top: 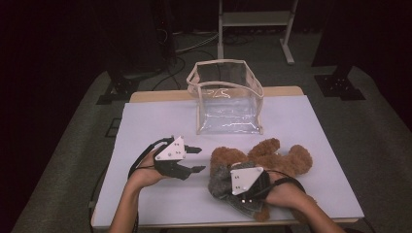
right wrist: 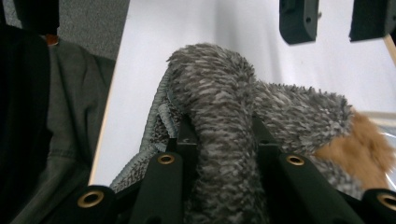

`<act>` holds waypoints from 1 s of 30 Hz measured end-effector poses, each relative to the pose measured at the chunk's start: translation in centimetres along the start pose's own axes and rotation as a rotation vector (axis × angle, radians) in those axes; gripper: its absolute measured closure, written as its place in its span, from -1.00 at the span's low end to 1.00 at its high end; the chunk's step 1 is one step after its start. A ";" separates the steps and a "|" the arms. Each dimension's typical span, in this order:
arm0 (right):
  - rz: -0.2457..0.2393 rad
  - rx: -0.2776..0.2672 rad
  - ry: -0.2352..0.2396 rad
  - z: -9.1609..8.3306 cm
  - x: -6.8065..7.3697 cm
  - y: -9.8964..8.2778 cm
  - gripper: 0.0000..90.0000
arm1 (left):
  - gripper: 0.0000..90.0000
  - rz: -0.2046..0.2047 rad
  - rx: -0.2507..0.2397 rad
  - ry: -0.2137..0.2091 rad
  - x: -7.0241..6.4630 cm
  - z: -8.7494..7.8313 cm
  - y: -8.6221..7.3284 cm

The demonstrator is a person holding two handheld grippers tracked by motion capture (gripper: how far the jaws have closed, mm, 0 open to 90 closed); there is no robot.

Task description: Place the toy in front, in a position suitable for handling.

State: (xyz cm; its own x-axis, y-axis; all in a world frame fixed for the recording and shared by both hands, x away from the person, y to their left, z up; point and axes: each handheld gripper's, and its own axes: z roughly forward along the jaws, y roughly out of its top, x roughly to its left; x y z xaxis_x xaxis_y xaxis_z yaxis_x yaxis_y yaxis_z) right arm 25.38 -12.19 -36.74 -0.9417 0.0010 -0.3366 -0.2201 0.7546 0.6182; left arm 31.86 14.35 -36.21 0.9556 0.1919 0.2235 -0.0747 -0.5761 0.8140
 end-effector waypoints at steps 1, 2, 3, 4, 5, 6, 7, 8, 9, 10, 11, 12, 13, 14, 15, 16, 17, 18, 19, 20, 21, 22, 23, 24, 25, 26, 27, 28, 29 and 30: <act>0.000 0.001 -0.004 -0.4 0.1 -0.1 0.58 | -0.06 0.000 0.000 0.000 0.0 0.0 0.0; 0.000 0.001 -0.004 -0.4 0.1 -0.1 0.58 | -0.06 0.000 -0.002 0.000 0.0 0.0 0.0; 0.000 -0.002 -0.003 -0.5 0.1 -0.2 0.58 | -0.06 0.000 -0.003 0.002 0.0 0.0 0.1; 0.005 -0.002 0.000 -0.3 0.0 0.0 0.58 | -0.06 0.002 -0.003 0.003 0.0 0.0 0.1; 0.005 -0.002 0.000 -0.3 0.0 0.0 0.58 | -0.06 0.002 -0.003 0.003 0.0 0.0 0.1; 0.003 -0.003 0.004 0.5 -0.1 0.5 0.58 | -0.08 0.003 -0.005 0.002 0.0 -0.1 0.2; -0.003 -0.006 0.007 1.0 -0.2 0.8 0.58 | -0.08 0.003 -0.006 0.001 0.0 -0.1 0.1; -0.003 -0.006 0.007 1.0 -0.2 0.8 0.58 | -0.08 0.002 -0.006 0.000 0.0 -0.1 0.1; -0.008 -0.008 0.013 1.4 -0.2 1.0 0.58 | -0.09 -0.002 -0.006 -0.001 0.0 -0.1 0.0; -0.024 0.002 0.027 2.6 -0.2 1.5 0.58 | -0.09 -0.001 -0.004 -0.003 0.0 0.0 -0.1; -0.024 0.002 0.027 2.6 -0.2 1.5 0.58 | -0.09 -0.006 -0.001 -0.003 0.0 0.0 -0.1; -0.033 0.013 0.031 3.0 -0.2 1.5 0.58 | -0.09 -0.009 -0.001 -0.004 0.0 -0.1 -0.2; -0.036 0.029 0.037 3.1 -0.2 1.3 0.58 | -0.10 -0.008 -0.002 -0.005 0.1 -0.1 -0.3; -0.036 0.029 0.037 3.1 -0.2 1.3 0.58 | -0.10 -0.008 -0.001 -0.005 0.1 -0.1 -0.3; -0.027 0.033 0.042 2.6 -0.1 0.8 0.58 | -0.10 -0.008 0.001 -0.004 0.0 -0.2 -0.3; -0.024 0.033 0.043 1.9 0.0 0.5 0.58 | -0.10 -0.008 0.002 -0.002 0.0 -0.3 -0.3; -0.024 0.033 0.043 1.9 0.0 0.5 0.58 | -0.10 -0.006 0.000 -0.001 0.0 -0.3 -0.3; -0.020 0.033 0.040 1.3 0.1 0.2 0.58 | -0.10 -0.011 -0.005 0.000 0.0 -0.4 -0.3; -0.010 0.036 0.038 0.0 0.3 -0.4 0.58 | -0.11 -0.007 -0.003 -0.001 0.0 -0.4 -0.2; -0.010 0.036 0.038 0.0 0.3 -0.4 0.58 | -0.11 -0.004 -0.005 -0.001 -0.1 -0.4 -0.2; 0.009 0.023 0.029 -1.1 0.3 -0.8 0.58 | -0.11 -0.005 -0.006 -0.002 -0.1 -0.4 -0.1; 0.009 0.023 0.029 -1.1 0.3 -0.8 0.58 | -0.11 -0.004 -0.005 -0.004 -0.1 -0.3 0.0; 0.023 0.005 0.017 -1.6 -0.1 -0.8 0.58 | -0.11 -0.003 -0.003 -0.004 -0.2 -0.3 0.0; 0.026 -0.004 0.013 -1.5 -0.3 -0.6 0.58 | -0.11 -0.002 -0.002 -0.002 -0.2 -0.2 0.1; 0.020 -0.010 0.013 -1.2 -0.5 -0.3 0.58 | -0.11 -0.001 -0.002 -0.003 -0.2 -0.2 0.1; 0.015 -0.013 0.012 -0.8 -0.6 0.0 0.58 | -0.11 -0.001 -0.004 -0.003 -0.2 -0.3 0.1; 0.014 -0.016 0.012 -0.2 -0.7 0.4 0.58 | -0.11 -0.001 -0.008 0.001 0.0 -0.4 0.0; 0.006 -0.014 0.019 0.5 -0.8 0.7 0.58 | -0.11 -0.001 -0.008 0.001 0.0 -0.4 0.0; 0.006 -0.014 0.019 0.5 -0.8 0.7 0.58 | -0.11 -0.001 -0.009 0.000 0.0 -0.5 -0.1; -0.012 0.007 0.026 1.7 -0.7 0.8 0.58 | -0.11 -0.004 -0.009 0.000 0.0 -0.5 -0.2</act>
State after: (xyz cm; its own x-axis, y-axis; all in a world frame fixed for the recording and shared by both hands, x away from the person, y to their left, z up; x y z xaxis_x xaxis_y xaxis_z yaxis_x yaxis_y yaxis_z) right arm 26.31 -10.47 -37.16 -0.9452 -0.0252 -0.3255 -0.2300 0.7592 0.6089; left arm 31.76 14.86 -36.07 0.9559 0.1941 0.2206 -0.0737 -0.5684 0.8194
